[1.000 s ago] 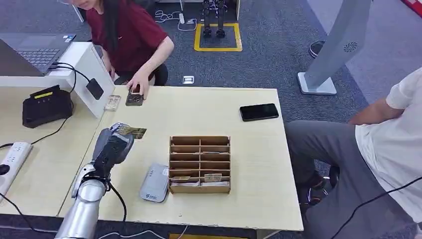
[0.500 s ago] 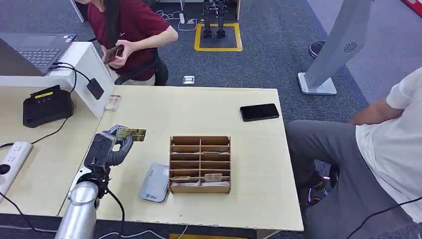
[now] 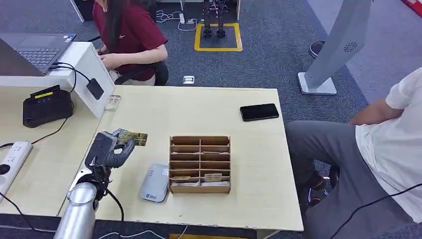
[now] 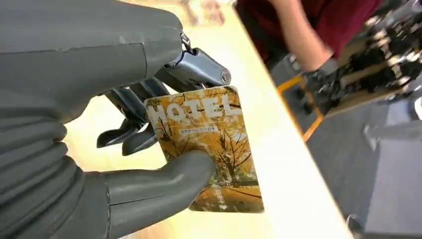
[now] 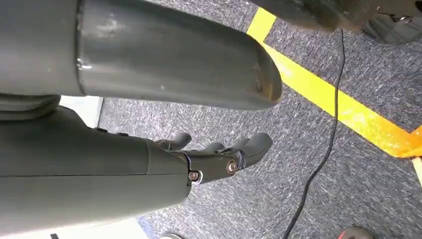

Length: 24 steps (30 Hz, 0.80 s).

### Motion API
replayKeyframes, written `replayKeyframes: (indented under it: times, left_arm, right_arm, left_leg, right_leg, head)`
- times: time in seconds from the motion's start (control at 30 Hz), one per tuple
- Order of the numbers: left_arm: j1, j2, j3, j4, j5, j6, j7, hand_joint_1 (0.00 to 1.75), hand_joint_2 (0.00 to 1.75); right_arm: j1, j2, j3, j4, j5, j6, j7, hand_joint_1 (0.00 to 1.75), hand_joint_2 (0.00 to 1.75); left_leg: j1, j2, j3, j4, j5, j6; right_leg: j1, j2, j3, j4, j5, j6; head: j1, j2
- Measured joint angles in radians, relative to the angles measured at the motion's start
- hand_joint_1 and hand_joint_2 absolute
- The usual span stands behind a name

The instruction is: Pass the card to the sensor for recognition and then transmit it.

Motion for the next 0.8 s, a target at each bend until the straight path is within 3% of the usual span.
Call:
replayKeyframes:
  times: [0.27,0.8]
  left_arm:
    - [0.04,0.035,0.001,0.039,0.038,-0.021,0.0,1.75,1.75]
    - [0.181,0.029,0.002,-0.015,0.006,-0.035,0.01,1.75,1.75]
  right_arm:
    - [0.0,0.0,-0.009,0.0,-0.003,-0.01,0.0,0.0,0.0]
    - [0.0,0.0,-0.02,0.0,-0.013,-0.013,-0.003,0.0,0.0]
  left_leg:
    - [0.0,0.0,0.0,0.0,0.0,0.0]
    - [0.0,0.0,-0.001,0.0,0.0,0.0]
  right_leg:
    - [0.0,0.0,0.0,0.0,0.0,0.0]
    - [0.0,0.0,-0.001,0.0,0.0,0.0]
  head:
    - [0.0,0.0]
    - [0.0,0.0]
